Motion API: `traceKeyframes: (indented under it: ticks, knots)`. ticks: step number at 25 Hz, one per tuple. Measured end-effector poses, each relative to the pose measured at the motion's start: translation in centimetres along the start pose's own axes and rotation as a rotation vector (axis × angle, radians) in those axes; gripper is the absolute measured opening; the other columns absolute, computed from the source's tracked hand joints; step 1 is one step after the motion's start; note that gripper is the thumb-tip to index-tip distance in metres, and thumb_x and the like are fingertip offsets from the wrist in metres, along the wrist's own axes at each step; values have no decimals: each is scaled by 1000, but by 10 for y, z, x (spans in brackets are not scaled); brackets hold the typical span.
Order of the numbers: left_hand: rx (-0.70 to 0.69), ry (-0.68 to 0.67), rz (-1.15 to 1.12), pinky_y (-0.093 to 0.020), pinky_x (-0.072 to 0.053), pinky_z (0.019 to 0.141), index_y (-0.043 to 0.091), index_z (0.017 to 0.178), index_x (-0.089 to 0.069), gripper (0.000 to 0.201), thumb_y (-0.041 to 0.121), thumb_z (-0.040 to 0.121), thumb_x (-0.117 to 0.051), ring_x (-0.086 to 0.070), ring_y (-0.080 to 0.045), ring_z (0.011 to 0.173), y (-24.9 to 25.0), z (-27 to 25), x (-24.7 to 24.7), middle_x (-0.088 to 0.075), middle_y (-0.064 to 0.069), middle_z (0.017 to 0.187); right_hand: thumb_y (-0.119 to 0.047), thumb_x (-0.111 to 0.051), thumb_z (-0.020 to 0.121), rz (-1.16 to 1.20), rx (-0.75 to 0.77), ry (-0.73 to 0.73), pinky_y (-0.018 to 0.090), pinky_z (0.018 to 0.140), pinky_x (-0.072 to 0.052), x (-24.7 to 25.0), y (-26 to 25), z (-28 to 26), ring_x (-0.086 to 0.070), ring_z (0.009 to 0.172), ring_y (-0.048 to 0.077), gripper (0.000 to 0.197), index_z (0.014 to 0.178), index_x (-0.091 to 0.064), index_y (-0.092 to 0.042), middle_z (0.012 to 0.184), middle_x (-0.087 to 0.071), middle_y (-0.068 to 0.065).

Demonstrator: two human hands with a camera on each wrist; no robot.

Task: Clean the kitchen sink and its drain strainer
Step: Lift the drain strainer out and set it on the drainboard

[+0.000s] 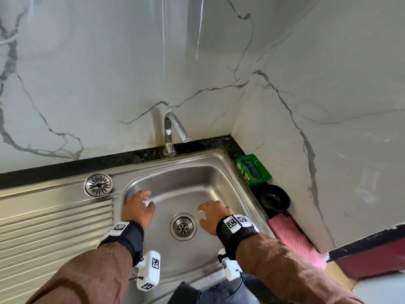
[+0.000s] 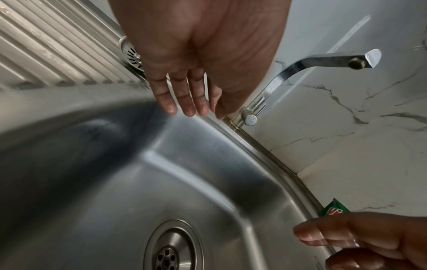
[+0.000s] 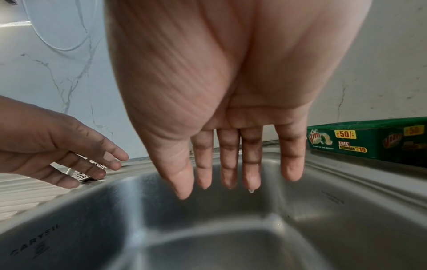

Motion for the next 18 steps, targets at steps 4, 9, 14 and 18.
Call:
traceKeyframes:
  ticks: [4, 9, 14, 18]
  knots:
    - [74, -20, 28, -26, -43, 91, 17, 117, -64, 32, 11, 86, -63, -63, -19, 93, -9, 7, -18, -67, -1, 113, -38, -54, 90, -11, 52, -55, 41, 110, -38, 0, 18, 19, -40, 136, 22, 45, 136, -51, -36, 146, -45, -2]
    - [114, -15, 58, -31, -44, 95, 14, 118, -65, 32, 7, 87, -62, -66, -24, 100, 2, 12, -38, -68, -5, 116, -32, -51, 89, 103, 34, 207, 36, 96, -50, 61, 62, 40, -57, 117, 22, 34, 121, -63, -30, 130, -58, -2]
    - [135, -10, -28, -30, -48, 91, 19, 121, -63, 32, 11, 89, -62, -66, -19, 93, 14, 37, -44, -70, -5, 116, -29, -49, 88, 154, -173, 512, 39, 89, -51, 137, 146, 69, -58, 111, 32, 28, 107, -68, -21, 116, -61, 8]
    - [126, 23, -17, -25, -47, 90, 18, 119, -65, 31, 11, 89, -63, -67, -16, 89, 28, 36, -48, -71, -4, 112, -28, -53, 91, 267, -311, 313, 38, 103, -43, 117, 199, 99, -53, 126, 32, 47, 138, -52, -21, 138, -55, 12]
Point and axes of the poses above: each hand's wrist, its own z-axis towards the middle knuckle, its own x-axis out of the back of the hand, y = z × x, the point moved 7 cm from there along z, towards the middle knuckle
